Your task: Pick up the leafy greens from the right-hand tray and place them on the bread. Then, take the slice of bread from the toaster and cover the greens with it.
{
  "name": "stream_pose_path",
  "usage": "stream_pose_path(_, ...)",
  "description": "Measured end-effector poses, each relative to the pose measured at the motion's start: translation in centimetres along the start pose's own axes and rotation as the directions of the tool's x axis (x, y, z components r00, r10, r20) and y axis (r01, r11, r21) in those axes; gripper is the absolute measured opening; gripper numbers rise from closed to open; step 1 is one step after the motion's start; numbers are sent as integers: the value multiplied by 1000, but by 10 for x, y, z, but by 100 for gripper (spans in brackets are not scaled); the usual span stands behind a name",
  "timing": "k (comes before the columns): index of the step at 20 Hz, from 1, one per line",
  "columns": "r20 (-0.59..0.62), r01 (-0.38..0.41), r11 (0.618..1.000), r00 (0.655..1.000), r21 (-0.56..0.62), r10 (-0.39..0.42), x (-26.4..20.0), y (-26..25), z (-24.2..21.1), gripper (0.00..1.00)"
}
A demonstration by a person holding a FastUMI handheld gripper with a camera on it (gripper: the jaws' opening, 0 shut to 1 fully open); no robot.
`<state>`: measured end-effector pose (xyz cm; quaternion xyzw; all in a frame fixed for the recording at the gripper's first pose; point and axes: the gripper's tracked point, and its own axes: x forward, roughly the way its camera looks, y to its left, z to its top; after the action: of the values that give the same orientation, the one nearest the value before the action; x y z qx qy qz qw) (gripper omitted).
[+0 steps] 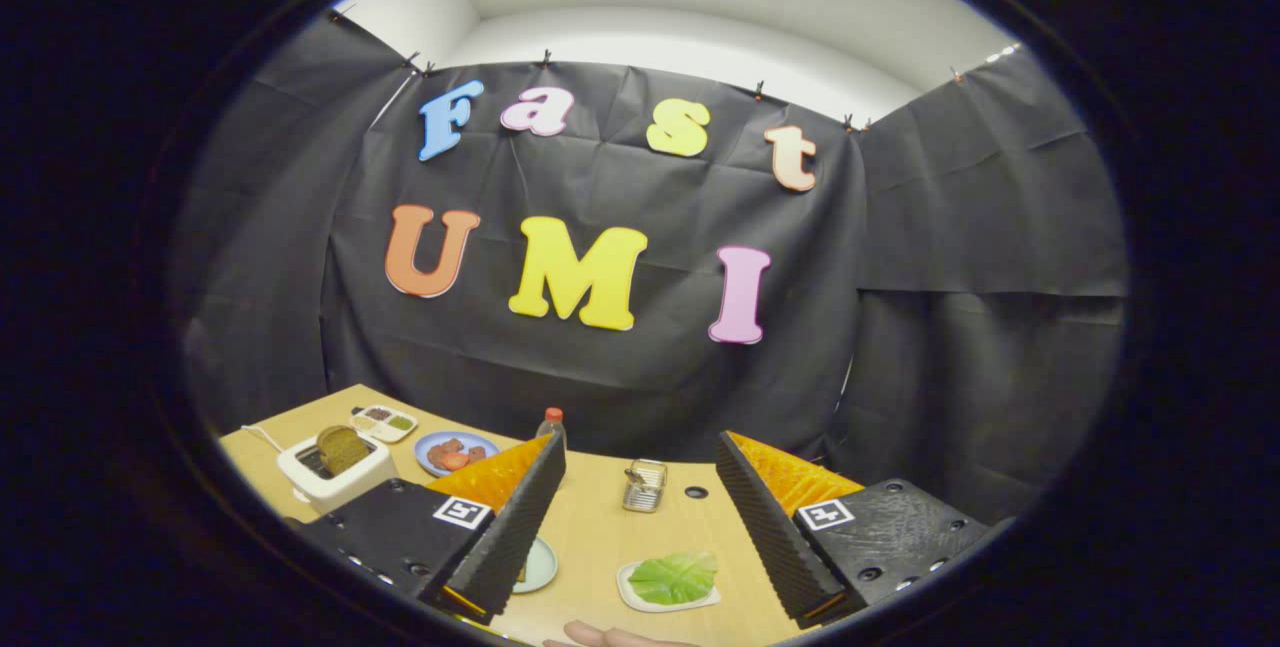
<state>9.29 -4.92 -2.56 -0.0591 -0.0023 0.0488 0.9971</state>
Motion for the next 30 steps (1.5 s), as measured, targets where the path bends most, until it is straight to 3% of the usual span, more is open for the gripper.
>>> stream_pose_path(7,-121,-36,999,992,37,40,78,-66,-73,95)
stream_pose_path(10,-240,-43,998,969,41,52,112,-92,-137,96)
stream_pose_path(14,-450,-51,997,890,65,75,142,-111,-243,96)
stream_pose_path(18,-603,-57,993,790,104,108,157,-111,-313,96)
stream_pose_path(25,-735,-110,983,653,146,182,169,-95,-363,94)
stream_pose_path(27,-740,-115,982,646,150,188,172,-93,-366,89)
stream_pose_path(30,-722,-136,980,663,146,200,175,-88,-357,65)
